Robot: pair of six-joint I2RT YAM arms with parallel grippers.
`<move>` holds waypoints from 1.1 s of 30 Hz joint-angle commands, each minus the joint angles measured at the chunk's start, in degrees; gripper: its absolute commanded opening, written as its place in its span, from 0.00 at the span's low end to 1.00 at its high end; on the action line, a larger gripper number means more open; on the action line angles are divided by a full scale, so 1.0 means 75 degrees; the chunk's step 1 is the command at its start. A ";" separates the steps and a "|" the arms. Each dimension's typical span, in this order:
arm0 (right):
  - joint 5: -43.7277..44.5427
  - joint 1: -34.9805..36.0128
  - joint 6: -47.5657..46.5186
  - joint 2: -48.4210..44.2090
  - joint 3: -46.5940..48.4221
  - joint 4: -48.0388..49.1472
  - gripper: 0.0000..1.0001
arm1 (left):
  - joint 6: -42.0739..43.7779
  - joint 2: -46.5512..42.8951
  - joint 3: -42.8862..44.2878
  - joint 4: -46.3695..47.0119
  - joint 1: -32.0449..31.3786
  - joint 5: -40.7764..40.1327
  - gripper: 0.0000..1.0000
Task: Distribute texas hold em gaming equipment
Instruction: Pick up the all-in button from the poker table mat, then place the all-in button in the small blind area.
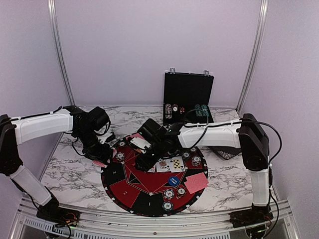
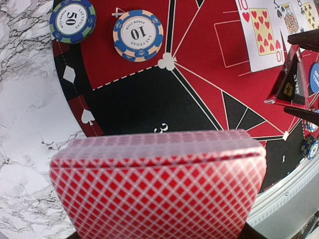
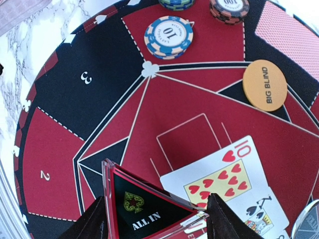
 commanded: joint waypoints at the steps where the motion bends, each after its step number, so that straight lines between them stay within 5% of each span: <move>1: 0.0174 0.0098 0.0632 -0.0544 -0.0317 0.0095 0.40 | 0.0066 -0.0065 0.0092 0.0069 0.0021 0.0097 0.49; 19: 0.0693 0.0497 0.2542 -0.1651 -0.2340 0.0278 0.40 | 0.0090 -0.0003 0.0098 0.0069 0.0021 0.0175 0.49; 33: 0.0896 0.0682 0.2785 -0.1567 -0.2469 0.0208 0.41 | 0.0093 -0.0003 0.0069 0.0069 0.0021 0.0191 0.49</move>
